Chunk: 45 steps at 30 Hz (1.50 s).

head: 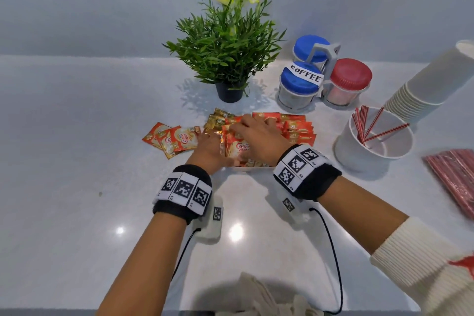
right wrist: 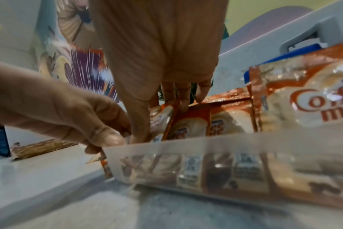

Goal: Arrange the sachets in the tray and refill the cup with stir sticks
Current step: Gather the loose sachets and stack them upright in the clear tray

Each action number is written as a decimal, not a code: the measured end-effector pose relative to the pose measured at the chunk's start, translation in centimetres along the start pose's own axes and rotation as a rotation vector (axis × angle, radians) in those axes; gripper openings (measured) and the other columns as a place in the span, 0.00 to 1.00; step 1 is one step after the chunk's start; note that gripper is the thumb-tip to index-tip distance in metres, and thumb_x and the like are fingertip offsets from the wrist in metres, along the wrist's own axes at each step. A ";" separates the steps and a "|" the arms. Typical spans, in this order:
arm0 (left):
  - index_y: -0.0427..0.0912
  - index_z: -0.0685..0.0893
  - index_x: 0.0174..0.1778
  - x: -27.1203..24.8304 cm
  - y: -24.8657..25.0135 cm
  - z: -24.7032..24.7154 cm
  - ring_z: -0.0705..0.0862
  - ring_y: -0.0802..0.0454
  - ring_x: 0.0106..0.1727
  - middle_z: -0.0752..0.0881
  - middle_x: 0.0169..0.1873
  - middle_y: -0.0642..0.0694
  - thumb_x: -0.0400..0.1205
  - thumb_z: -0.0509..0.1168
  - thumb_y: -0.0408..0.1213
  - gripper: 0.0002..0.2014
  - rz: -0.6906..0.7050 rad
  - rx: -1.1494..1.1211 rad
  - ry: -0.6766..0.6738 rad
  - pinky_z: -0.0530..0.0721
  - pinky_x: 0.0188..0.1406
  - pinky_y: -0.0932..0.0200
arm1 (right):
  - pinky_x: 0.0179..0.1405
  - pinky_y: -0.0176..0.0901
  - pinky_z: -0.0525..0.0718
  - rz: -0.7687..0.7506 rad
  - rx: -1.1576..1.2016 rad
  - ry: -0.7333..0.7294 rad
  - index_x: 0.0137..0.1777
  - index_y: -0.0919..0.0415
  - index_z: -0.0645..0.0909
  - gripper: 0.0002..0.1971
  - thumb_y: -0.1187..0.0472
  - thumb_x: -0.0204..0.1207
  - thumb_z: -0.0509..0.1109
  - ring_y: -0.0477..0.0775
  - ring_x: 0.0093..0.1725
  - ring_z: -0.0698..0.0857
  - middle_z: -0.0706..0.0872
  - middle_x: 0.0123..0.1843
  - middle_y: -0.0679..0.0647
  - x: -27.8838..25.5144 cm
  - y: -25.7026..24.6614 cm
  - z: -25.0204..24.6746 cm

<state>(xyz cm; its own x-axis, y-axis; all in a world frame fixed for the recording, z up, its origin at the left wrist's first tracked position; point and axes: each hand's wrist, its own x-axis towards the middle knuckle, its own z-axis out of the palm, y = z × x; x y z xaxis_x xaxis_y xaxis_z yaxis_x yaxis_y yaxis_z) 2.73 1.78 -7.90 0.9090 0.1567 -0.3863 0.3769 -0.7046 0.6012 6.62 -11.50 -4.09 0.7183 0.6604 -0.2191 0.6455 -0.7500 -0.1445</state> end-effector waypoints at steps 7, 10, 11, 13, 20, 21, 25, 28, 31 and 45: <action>0.30 0.78 0.59 -0.8 0.7 -0.3 0.80 0.40 0.57 0.82 0.56 0.35 0.73 0.75 0.37 0.23 0.077 0.068 -0.001 0.74 0.47 0.56 | 0.62 0.49 0.72 -0.066 0.053 0.054 0.77 0.60 0.63 0.32 0.65 0.74 0.70 0.61 0.66 0.74 0.70 0.68 0.61 0.7 -0.6 0.1; 0.31 0.77 0.61 -0.8 0.6 -0.3 0.80 0.41 0.58 0.82 0.57 0.36 0.72 0.75 0.37 0.24 0.069 0.056 -0.017 0.74 0.49 0.56 | 0.65 0.48 0.72 -0.082 0.078 0.034 0.79 0.61 0.62 0.33 0.67 0.75 0.69 0.62 0.70 0.73 0.69 0.73 0.61 0.9 -0.5 0.2; 0.31 0.77 0.61 -0.7 0.6 -0.3 0.79 0.40 0.58 0.81 0.57 0.37 0.72 0.75 0.38 0.25 0.073 0.054 -0.025 0.74 0.49 0.57 | 0.67 0.48 0.72 -0.084 0.106 0.017 0.79 0.61 0.62 0.33 0.67 0.75 0.69 0.61 0.71 0.72 0.70 0.73 0.61 0.8 -0.4 0.0; 0.34 0.76 0.64 -0.5 0.5 -0.3 0.78 0.40 0.62 0.80 0.61 0.37 0.68 0.78 0.40 0.31 0.086 0.048 -0.017 0.74 0.54 0.57 | 0.66 0.48 0.72 -0.067 0.203 0.035 0.77 0.60 0.65 0.30 0.66 0.76 0.69 0.59 0.67 0.75 0.74 0.70 0.60 0.5 0.2 -0.6; 0.51 0.62 0.76 -1.6 2.0 0.2 0.67 0.41 0.70 0.64 0.67 0.39 0.65 0.80 0.36 0.46 0.261 0.099 0.202 0.72 0.69 0.50 | 0.60 0.49 0.75 0.108 0.178 0.206 0.51 0.62 0.84 0.08 0.60 0.75 0.71 0.57 0.60 0.76 0.78 0.57 0.57 -1.5 3.4 -1.5; 0.52 0.65 0.74 -1.6 2.2 0.3 0.67 0.42 0.69 0.65 0.65 0.40 0.66 0.79 0.39 0.42 0.292 0.190 0.213 0.71 0.67 0.52 | 0.61 0.50 0.72 0.131 0.128 0.157 0.51 0.60 0.84 0.10 0.57 0.74 0.72 0.57 0.62 0.73 0.76 0.59 0.56 -1.7 3.4 -1.3; 0.48 0.75 0.66 -1.4 2.5 0.5 0.66 0.44 0.65 0.69 0.62 0.43 0.75 0.71 0.45 0.24 0.352 0.435 0.209 0.67 0.63 0.54 | 0.62 0.53 0.66 0.179 0.023 0.044 0.54 0.56 0.82 0.14 0.53 0.71 0.73 0.58 0.65 0.66 0.70 0.62 0.54 -2.1 2.8 -0.3; 0.44 0.79 0.62 -1.4 2.3 0.2 0.68 0.44 0.66 0.72 0.62 0.43 0.80 0.65 0.42 0.15 0.367 0.411 0.228 0.68 0.63 0.51 | 0.63 0.55 0.65 0.178 0.001 0.027 0.55 0.58 0.83 0.13 0.53 0.73 0.71 0.59 0.65 0.64 0.69 0.63 0.54 -2.4 2.7 -0.1; 0.41 0.81 0.61 -1.2 2.2 -0.6 0.72 0.43 0.65 0.78 0.58 0.41 0.83 0.61 0.40 0.13 0.384 0.423 0.222 0.70 0.59 0.49 | 0.61 0.55 0.65 0.190 -0.059 0.072 0.53 0.58 0.84 0.12 0.53 0.73 0.71 0.60 0.64 0.65 0.69 0.62 0.54 -2.9 3.4 -0.6; 0.44 0.54 0.78 -0.1 3.6 -0.3 0.61 0.41 0.76 0.60 0.75 0.41 0.67 0.77 0.51 0.50 0.318 0.575 0.171 0.63 0.74 0.43 | 0.76 0.63 0.56 0.205 -0.096 0.001 0.77 0.53 0.55 0.49 0.46 0.60 0.79 0.61 0.77 0.58 0.58 0.78 0.57 -2.6 3.6 -0.6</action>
<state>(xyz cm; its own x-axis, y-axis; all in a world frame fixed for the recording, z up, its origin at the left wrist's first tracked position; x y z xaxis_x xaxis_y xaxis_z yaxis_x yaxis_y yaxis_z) 4.03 -0.56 -5.49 0.9932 -0.0454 -0.1075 -0.0254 -0.9832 0.1810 7.25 -15.95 -3.43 0.8373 0.4941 -0.2339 0.5073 -0.8618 -0.0044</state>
